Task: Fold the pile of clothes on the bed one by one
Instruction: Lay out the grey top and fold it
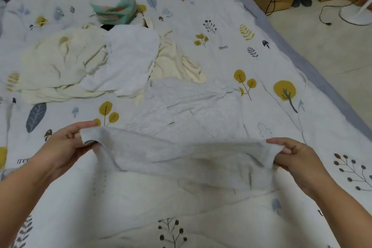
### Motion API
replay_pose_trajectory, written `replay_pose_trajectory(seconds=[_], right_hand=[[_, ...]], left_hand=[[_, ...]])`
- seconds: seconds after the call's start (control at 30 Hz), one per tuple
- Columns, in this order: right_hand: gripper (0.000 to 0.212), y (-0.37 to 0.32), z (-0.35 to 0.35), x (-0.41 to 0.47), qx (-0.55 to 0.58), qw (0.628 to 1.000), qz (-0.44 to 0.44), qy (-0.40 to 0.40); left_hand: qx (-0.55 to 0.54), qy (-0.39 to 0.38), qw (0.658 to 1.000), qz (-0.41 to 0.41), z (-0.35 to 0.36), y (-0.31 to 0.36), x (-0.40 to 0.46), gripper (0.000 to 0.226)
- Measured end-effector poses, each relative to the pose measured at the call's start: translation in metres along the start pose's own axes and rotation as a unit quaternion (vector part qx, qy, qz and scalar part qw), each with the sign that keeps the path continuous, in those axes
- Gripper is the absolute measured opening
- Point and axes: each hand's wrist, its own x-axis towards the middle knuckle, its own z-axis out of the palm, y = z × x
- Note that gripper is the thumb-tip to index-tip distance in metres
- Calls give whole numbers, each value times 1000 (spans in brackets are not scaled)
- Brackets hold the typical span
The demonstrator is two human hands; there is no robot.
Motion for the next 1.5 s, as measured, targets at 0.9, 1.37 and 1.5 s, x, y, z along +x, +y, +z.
replay_pose_trajectory(seconds=[0.9,1.37,1.5], right_hand=[[52,45,94,133,-411,882,-67,223],[40,46,48,110,-343,908,-9,238],[46,57,23,100,-413,892,58,173]], left_hand=[[471,174,861,80,94,-70,146,46],[393,198,897,47,69,-79,115,33],[442,164,881,45,56,-93,95,27]])
